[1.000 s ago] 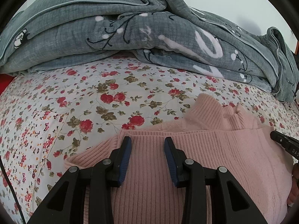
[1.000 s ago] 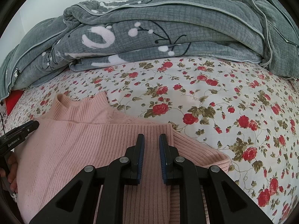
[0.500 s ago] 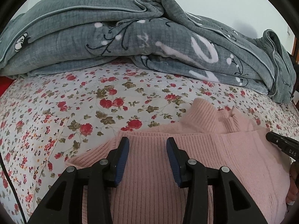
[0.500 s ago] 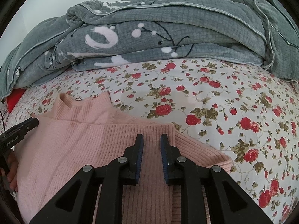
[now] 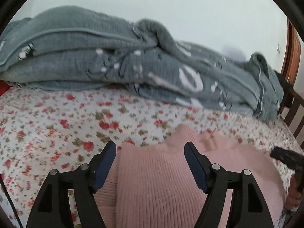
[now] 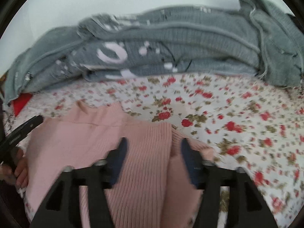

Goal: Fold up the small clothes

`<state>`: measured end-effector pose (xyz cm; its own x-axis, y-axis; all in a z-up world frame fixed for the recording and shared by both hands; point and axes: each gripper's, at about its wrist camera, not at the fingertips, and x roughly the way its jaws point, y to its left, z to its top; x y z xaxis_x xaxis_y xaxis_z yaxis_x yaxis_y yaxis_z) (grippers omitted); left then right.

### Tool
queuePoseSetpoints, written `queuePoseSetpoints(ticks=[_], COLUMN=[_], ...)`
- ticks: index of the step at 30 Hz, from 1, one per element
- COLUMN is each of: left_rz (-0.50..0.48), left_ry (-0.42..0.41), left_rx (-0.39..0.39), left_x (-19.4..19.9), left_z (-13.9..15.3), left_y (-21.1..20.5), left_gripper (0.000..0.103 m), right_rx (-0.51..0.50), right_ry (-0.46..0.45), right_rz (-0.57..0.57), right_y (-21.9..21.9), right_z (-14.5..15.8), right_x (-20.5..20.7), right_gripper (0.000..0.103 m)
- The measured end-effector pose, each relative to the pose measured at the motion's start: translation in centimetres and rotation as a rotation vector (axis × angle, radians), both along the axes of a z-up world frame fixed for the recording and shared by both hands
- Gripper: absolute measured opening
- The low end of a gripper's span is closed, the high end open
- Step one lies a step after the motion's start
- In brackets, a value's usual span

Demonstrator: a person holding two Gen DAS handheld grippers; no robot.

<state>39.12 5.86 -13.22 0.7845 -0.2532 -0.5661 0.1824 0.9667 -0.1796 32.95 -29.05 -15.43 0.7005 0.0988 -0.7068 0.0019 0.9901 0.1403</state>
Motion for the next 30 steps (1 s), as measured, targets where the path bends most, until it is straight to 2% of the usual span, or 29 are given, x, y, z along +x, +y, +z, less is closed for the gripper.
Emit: queuePoseSetpoints(ticks=[2,4,7,10,12,18,21,24,25,26,28,30], left_rz=[0.020,0.011,0.034,0.050,0.038,0.030,-0.016,-0.019,-0.012,-0.007,0.001,0.016], left_ry=[-0.009,0.011,0.039,0.086,0.132,0.208,0.290,0.344,0.349,0.347,0.345,0.344], left_rx=[0.014,-0.016,-0.039,-0.037,-0.066,-0.081,-0.132,-0.171,-0.204,-0.234,-0.278,-0.286], left_x=[-1.0,-2.3,-4.8,-6.7,-7.9,-8.7,-7.3,-5.8,-5.4,-5.2,-4.7,-4.2], left_z=[1.0,1.8,2.2,1.5,0.6,-2.0,-3.4,-4.5,-4.7,-4.8,-4.9,-5.0], left_y=[0.4,1.2,3.1,4.5,5.3,5.7,5.0,4.8,5.1,5.4,6.0,5.9], left_gripper=[0.072,0.073,0.076,0.077,0.077,0.077,0.077,0.077,0.077,0.077,0.075,0.074], right_rx=[-0.005,-0.001,0.066,0.137,0.176,0.139,0.166,0.185,0.187,0.193,0.242,0.251], right_ry=[-0.037,-0.042,-0.011,0.061,0.104,0.088,0.079,0.069,0.066,0.063,0.064,0.071], right_rz=[-0.001,-0.007,-0.030,-0.034,-0.033,-0.007,0.004,-0.013,-0.015,-0.015,0.023,0.032], right_y=[-0.7,-1.5,-2.8,-3.2,-2.8,-1.7,-2.1,-2.7,-2.8,-2.9,-3.0,-2.9], right_z=[0.9,1.2,0.1,-2.1,-3.4,-4.2,-4.4,-4.4,-4.3,-4.1,-4.1,-4.2], right_x=[-2.4,-4.0,-5.6,-5.1,-4.3,-3.9,-4.0,-4.2,-4.3,-4.4,-4.4,-4.3], right_gripper=[0.085,0.087,0.087,0.087,0.087,0.087,0.084,0.075,0.071,0.062,0.050,0.050])
